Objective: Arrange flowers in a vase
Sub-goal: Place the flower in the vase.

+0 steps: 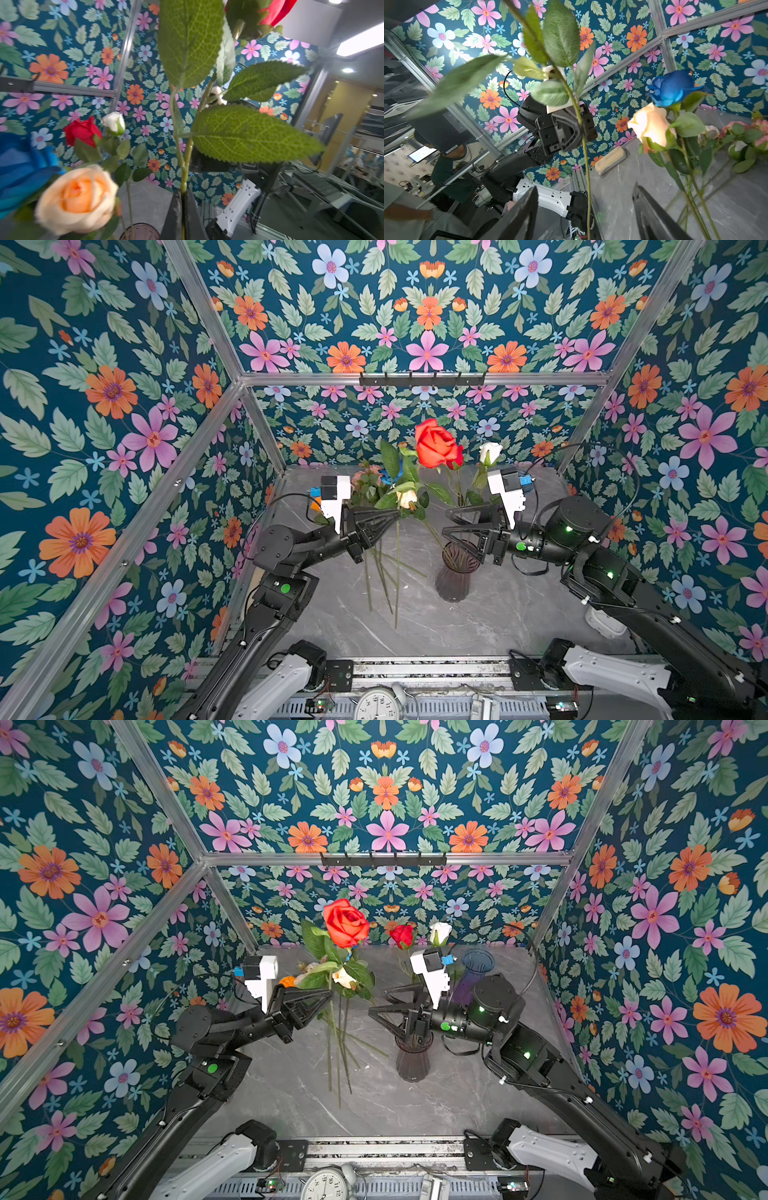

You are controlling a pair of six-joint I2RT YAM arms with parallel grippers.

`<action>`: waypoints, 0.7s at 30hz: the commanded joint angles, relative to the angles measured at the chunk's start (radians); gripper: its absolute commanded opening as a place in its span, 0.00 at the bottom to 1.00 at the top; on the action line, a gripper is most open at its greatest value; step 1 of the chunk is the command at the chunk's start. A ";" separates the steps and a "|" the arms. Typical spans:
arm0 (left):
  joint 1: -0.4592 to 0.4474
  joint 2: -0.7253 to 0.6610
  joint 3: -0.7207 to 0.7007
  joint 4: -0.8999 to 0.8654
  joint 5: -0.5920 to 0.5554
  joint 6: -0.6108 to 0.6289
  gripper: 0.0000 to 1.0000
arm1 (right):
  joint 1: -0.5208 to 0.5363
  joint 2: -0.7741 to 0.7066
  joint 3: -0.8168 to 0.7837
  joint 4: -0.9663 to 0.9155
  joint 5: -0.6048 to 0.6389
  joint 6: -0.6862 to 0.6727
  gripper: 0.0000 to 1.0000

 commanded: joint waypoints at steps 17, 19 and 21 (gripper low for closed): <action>-0.291 0.068 0.061 -0.124 -0.183 0.237 0.00 | 0.097 0.007 -0.014 0.088 0.101 -0.090 0.35; -0.291 0.070 0.062 -0.127 -0.186 0.240 0.00 | 0.099 -0.003 -0.025 0.093 0.105 -0.089 0.27; -0.292 0.074 0.062 -0.127 -0.180 0.240 0.00 | 0.098 -0.007 -0.029 0.096 0.106 -0.088 0.19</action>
